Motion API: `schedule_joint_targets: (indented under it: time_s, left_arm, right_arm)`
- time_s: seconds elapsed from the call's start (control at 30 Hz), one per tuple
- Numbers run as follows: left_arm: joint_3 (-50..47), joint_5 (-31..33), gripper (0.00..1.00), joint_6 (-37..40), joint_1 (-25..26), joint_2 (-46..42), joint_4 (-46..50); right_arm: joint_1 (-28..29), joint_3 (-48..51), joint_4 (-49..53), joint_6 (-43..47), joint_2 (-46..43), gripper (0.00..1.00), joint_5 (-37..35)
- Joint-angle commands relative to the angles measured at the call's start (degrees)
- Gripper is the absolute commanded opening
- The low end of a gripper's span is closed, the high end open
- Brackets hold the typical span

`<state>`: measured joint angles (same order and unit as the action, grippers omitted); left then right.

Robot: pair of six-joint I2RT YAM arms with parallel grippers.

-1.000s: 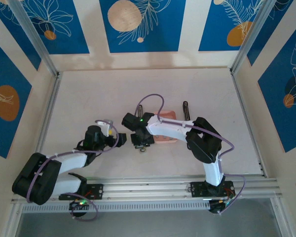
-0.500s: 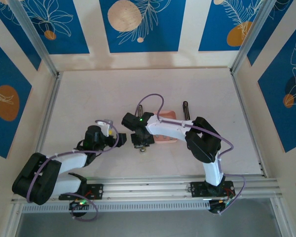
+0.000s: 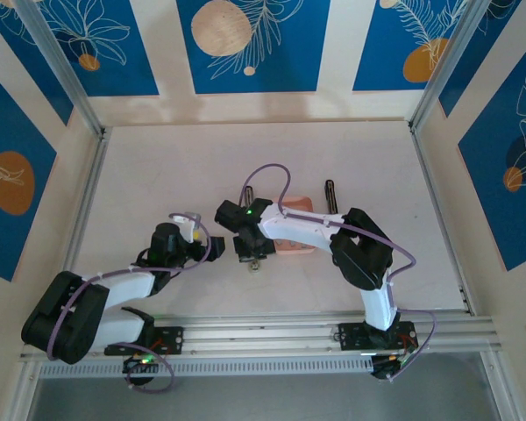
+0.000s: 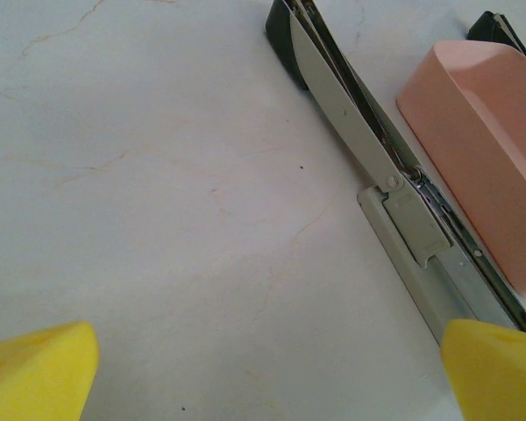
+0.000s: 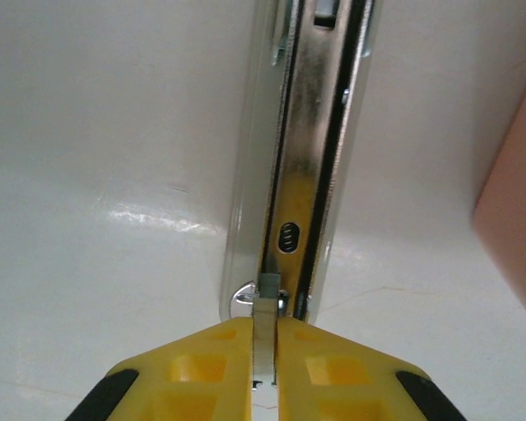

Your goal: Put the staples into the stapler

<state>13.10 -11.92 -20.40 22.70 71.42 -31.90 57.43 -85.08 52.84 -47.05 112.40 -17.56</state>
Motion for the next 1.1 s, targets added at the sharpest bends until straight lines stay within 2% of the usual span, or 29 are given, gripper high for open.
schedule_joint_targets:
  time_s: [0.0, 0.43, 0.77, 1.07]
  left_arm:
    - [0.26, 0.23, 1.00, 1.42, 0.69, -0.15, 0.90]
    - [0.39, 0.32, 1.00, 1.59, 0.72, -0.15, 1.04]
    - [1.13, 0.34, 1.00, 1.87, 1.64, -0.05, 1.01]
    - [1.22, 0.67, 1.00, 1.95, 2.74, -0.64, 0.76]
  right_arm:
    - [0.57, -1.23, 1.86, -0.88, -2.43, 0.15, -2.27]
    - [1.51, -1.69, 3.60, -1.46, -4.15, 0.11, -6.43]
    - [3.57, 2.51, 17.13, -6.10, -7.18, 0.11, -14.08]
    - [8.96, 5.49, 26.43, -12.85, -2.76, 0.12, -20.28]
